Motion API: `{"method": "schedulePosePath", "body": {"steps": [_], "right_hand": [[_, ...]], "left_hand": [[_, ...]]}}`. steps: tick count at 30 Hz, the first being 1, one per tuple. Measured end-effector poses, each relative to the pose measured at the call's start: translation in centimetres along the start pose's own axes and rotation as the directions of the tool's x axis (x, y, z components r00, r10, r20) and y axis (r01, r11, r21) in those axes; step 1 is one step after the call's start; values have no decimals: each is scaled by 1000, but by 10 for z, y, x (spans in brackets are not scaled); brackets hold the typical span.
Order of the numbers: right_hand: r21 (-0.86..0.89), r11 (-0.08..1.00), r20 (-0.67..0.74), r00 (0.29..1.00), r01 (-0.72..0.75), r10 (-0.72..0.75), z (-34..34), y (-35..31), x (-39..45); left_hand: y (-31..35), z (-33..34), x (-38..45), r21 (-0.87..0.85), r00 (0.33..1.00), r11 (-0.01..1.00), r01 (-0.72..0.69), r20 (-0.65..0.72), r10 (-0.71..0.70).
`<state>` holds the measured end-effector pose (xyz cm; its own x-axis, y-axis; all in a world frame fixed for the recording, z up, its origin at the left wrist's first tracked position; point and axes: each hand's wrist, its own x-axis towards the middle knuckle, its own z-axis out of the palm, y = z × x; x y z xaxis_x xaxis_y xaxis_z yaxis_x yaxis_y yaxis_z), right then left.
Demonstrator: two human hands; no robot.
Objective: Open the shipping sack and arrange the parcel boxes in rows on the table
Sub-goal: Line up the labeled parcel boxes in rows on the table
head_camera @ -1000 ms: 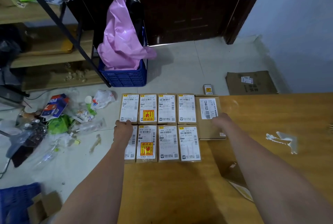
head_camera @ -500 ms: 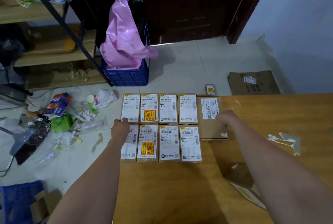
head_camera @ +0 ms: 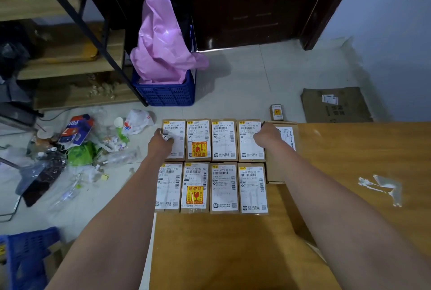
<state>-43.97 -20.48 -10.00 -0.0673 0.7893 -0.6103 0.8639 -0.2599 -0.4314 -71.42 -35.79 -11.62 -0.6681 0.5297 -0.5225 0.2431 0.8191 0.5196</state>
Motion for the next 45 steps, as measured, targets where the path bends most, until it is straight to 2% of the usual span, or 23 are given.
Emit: {"method": "schedulePosePath", "body": {"steps": [5,10,15,25,32,38,41,45], "right_hand": [[-67,998,-25,1000,-14,12,7,2,-2],[-159,987,-48,999,-27,20,7,1,1],[-157,987,-79,996,-43,31,11,0,1],[-132,989,-107,992,-73,59,15,-2,0],[-50,997,-95,994,-62,57,11,2,-3],[67,994,-112,990,-82,89,-3,10,4],[90,992,-37,995,-92,95,-5,7,2],[-4,998,-54,997,-62,62,1,9,1]], "left_hand": [[-4,0,-3,-36,1000,999,-11,28,12],[-15,-3,1,-192,994,980,56,100,-37],[-21,-4,-6,-388,978,908,159,188,-91],[-33,-2,-2,-252,979,955,154,169,-114],[-36,-3,4,-176,980,972,153,153,-126],[-29,-2,4,-255,991,960,119,83,-101],[-26,3,3,-237,996,968,80,61,-68],[-25,5,3,-233,994,968,94,71,-80]]}}
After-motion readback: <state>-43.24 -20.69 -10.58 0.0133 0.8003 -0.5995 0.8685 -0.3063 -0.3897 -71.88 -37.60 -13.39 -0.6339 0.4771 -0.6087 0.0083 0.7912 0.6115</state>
